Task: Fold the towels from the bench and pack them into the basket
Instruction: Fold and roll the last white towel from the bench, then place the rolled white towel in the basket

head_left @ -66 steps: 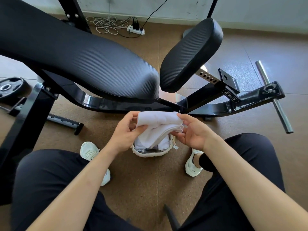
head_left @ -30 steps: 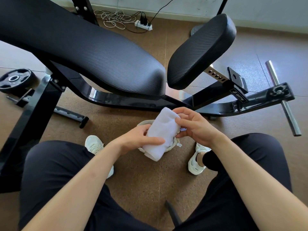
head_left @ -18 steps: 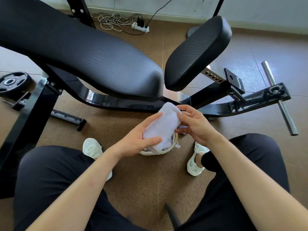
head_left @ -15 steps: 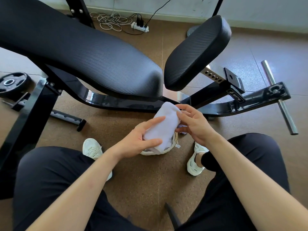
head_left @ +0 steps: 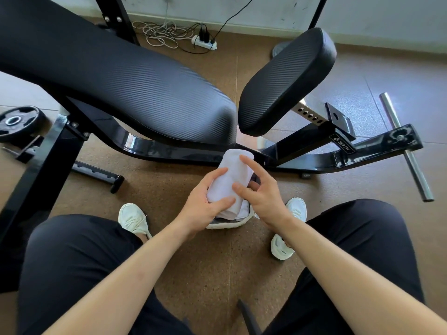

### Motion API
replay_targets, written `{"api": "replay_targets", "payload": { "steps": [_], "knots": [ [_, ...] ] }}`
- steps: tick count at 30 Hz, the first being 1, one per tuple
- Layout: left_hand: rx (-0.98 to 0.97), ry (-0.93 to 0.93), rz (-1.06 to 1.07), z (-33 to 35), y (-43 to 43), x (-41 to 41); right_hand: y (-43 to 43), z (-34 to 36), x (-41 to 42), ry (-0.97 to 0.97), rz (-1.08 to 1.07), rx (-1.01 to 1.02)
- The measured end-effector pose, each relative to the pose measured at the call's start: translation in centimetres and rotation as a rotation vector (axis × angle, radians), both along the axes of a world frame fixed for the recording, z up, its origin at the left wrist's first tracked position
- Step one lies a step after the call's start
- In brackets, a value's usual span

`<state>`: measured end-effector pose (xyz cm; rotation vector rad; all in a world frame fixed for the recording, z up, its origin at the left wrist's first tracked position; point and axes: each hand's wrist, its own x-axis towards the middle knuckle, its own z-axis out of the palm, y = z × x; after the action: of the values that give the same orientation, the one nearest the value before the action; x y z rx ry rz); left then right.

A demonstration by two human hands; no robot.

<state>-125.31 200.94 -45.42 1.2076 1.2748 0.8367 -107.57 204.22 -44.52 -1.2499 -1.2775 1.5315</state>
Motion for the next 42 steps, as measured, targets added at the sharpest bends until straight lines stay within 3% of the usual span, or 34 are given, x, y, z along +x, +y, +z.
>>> {"api": "replay_targets", "payload": {
  "steps": [10,14,17,21,27,38,42],
  "knots": [
    [-0.124,-0.106,-0.122,-0.9,5.2,-2.5,4.7,-0.9,-0.7,0.006,0.084,-0.086],
    [-0.166,-0.14,-0.03,-3.5,7.7,-2.3,7.0,-3.3,-0.8,0.037,0.125,-0.234],
    [-0.228,-0.076,0.068,-7.0,8.2,-1.4,7.9,-7.1,-0.2,0.039,0.181,-0.416],
    [-0.334,0.069,0.028,-13.0,7.5,0.0,7.9,-13.5,0.2,-0.097,0.154,-0.531],
    [-0.422,0.162,-0.047,-21.1,6.8,0.9,7.6,-21.8,-0.7,-0.488,0.264,-0.398],
    [-0.414,0.482,-0.072,-30.8,10.1,-1.3,10.0,-32.4,-3.8,-0.654,0.407,-0.224],
    [-0.401,0.625,-0.13,-33.4,10.1,-1.5,10.2,-36.0,-4.2,-0.614,0.409,-0.247]
  ]
}}
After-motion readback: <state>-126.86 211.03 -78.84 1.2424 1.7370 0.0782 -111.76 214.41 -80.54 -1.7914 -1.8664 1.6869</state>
